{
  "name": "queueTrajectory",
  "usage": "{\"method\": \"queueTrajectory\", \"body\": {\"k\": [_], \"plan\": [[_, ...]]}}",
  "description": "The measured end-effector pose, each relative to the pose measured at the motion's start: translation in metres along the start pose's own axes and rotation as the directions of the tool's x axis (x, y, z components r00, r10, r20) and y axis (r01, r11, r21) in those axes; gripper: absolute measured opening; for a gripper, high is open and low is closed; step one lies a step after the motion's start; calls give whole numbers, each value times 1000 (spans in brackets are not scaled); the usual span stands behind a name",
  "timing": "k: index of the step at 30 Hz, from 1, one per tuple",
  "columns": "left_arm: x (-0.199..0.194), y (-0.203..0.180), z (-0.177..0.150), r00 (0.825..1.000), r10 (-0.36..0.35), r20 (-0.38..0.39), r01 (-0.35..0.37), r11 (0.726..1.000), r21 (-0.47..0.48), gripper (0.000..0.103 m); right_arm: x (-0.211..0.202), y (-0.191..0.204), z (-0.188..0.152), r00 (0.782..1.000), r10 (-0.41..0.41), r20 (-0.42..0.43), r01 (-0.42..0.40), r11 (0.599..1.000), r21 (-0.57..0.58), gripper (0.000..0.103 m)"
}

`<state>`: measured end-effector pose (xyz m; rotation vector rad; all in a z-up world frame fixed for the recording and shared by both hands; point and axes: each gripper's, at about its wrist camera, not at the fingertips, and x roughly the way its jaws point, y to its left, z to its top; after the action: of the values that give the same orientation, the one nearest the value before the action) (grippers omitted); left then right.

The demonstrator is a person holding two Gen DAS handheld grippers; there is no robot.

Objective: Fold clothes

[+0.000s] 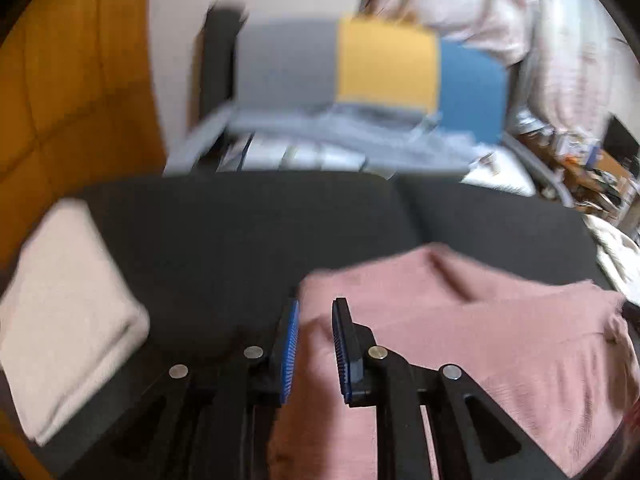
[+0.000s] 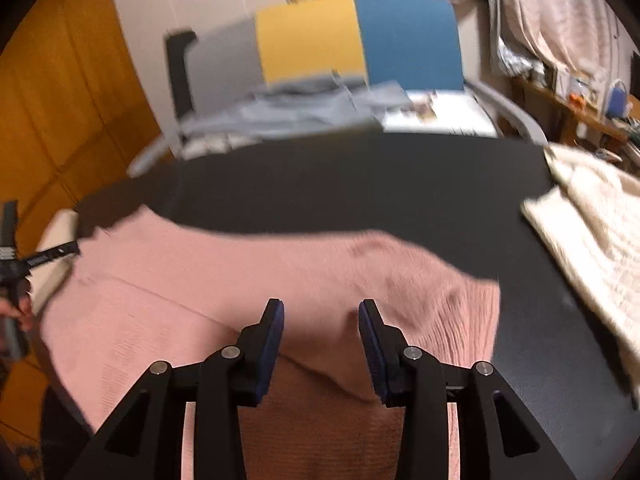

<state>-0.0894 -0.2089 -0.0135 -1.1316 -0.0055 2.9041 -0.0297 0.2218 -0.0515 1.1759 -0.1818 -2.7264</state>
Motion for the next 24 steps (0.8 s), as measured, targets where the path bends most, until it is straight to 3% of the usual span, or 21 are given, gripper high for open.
{"method": "queueTrajectory", "body": {"k": [2,5,8,10,14,17,18,19,20,21,24], "plan": [[-2,-34,1,998,-44,34,41,994,99,18,7,14,5,1000,25,-17,-26,998,-53,40],[29,-90,-9,993,-106,-61,119,954,277,19,36,34,7,997,32,-74,-40,992,-119,38],[57,-104,-8,997,-54,-62,73,932,356,21,66,36,8,993,-41,-108,23,985,-171,34],[76,-113,-8,998,-19,-59,41,913,406,24,76,20,8,995,-35,-98,23,991,-129,36],[73,-105,-8,995,-73,-70,94,924,370,24,69,-9,7,995,51,-86,-50,999,13,36],[63,-104,-3,993,-71,-94,101,922,373,24,33,-24,8,997,74,-11,-72,989,131,40],[55,-102,-3,995,-51,-83,77,935,345,24,25,-30,4,996,84,4,-83,982,170,48],[41,-100,-5,998,-40,-53,54,953,298,24,21,-36,-3,996,94,5,-93,975,203,63],[33,-97,-4,998,-56,-21,59,962,265,24,18,-43,-10,994,105,6,-103,966,235,69],[23,-99,-9,997,-79,11,74,967,244,24,15,-49,-17,993,116,7,-113,957,268,73],[-2,-117,-27,988,-140,66,122,965,231,24,5,-69,-38,989,147,14,-142,921,363,73]]}}
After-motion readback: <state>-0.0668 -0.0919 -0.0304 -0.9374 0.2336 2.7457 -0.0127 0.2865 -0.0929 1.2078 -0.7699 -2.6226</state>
